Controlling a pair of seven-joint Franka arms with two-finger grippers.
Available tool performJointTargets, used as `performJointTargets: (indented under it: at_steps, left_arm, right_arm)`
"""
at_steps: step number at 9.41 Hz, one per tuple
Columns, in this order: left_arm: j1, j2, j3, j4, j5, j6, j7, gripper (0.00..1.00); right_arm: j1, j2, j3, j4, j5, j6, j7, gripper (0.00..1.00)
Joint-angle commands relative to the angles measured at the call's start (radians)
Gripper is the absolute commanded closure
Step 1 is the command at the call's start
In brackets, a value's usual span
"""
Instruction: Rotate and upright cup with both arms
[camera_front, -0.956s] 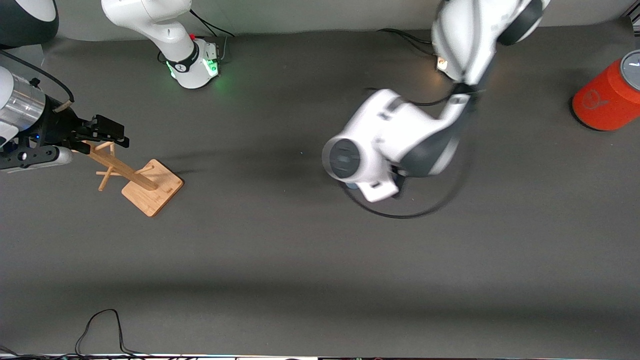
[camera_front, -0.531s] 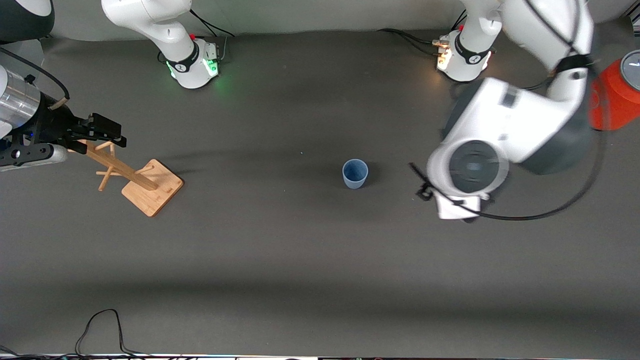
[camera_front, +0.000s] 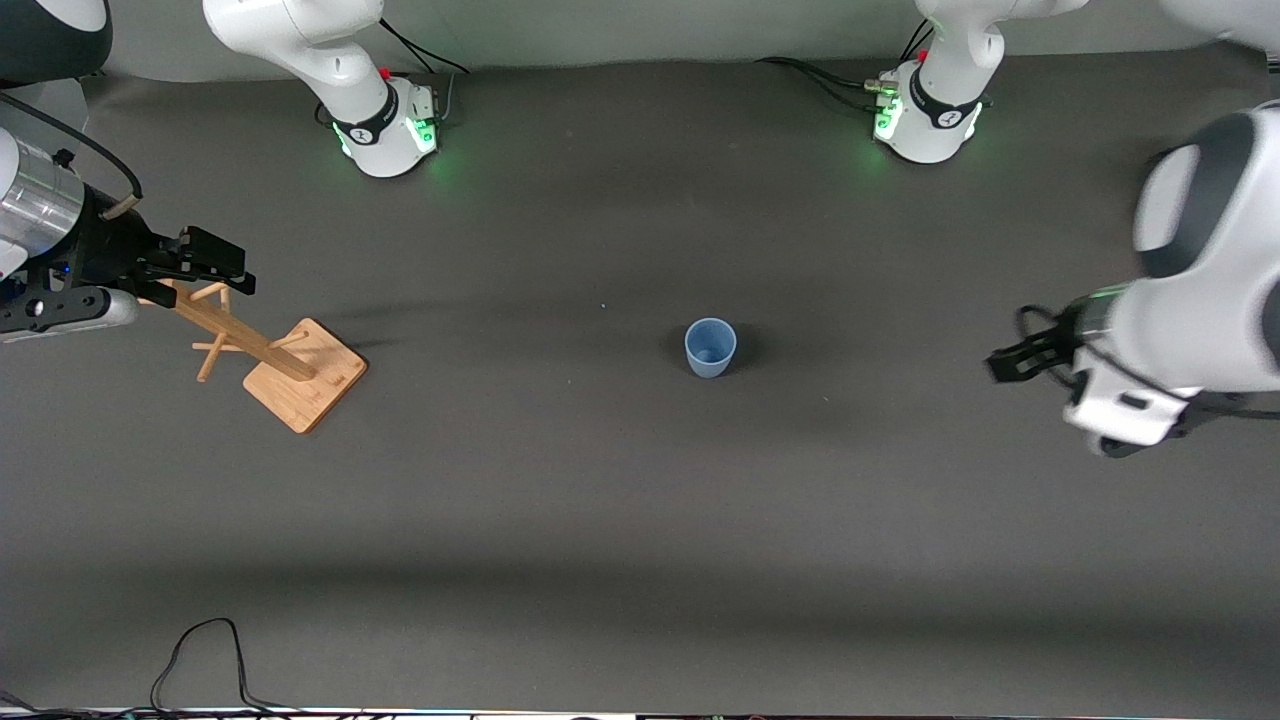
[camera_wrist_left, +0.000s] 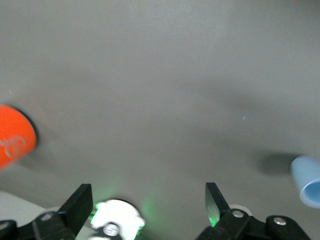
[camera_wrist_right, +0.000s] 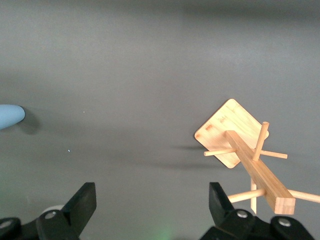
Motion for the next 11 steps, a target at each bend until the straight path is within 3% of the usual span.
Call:
performJointTargets:
  at_steps: [1, 2, 3, 9, 11]
  left_arm:
    - [0.096, -0.199, -0.001, -0.290, -0.010, 0.193, 0.316, 0.00]
    - [0.131, -0.298, -0.001, -0.449, -0.021, 0.349, 0.351, 0.00]
    - [0.141, -0.361, 0.002, -0.534, -0.047, 0.431, 0.353, 0.00]
    - [0.147, -0.440, 0.024, -0.518, -0.087, 0.428, 0.508, 0.00]
    - [0.148, -0.436, 0.045, -0.500, -0.166, 0.434, 0.491, 0.00]
  right_arm:
    - [0.005, 0.016, -0.005, 0.030, 0.006, -0.017, 0.020, 0.00]
    - [0.005, 0.016, -0.005, 0.030, 0.006, -0.017, 0.020, 0.00]
    - [0.005, 0.017, -0.005, 0.030, 0.006, -0.019, 0.020, 0.00]
    - [0.007, 0.019, -0.005, 0.030, 0.005, -0.017, 0.020, 0.00]
    - [0.005, 0.019, -0.005, 0.030, 0.006, -0.017, 0.020, 0.00]
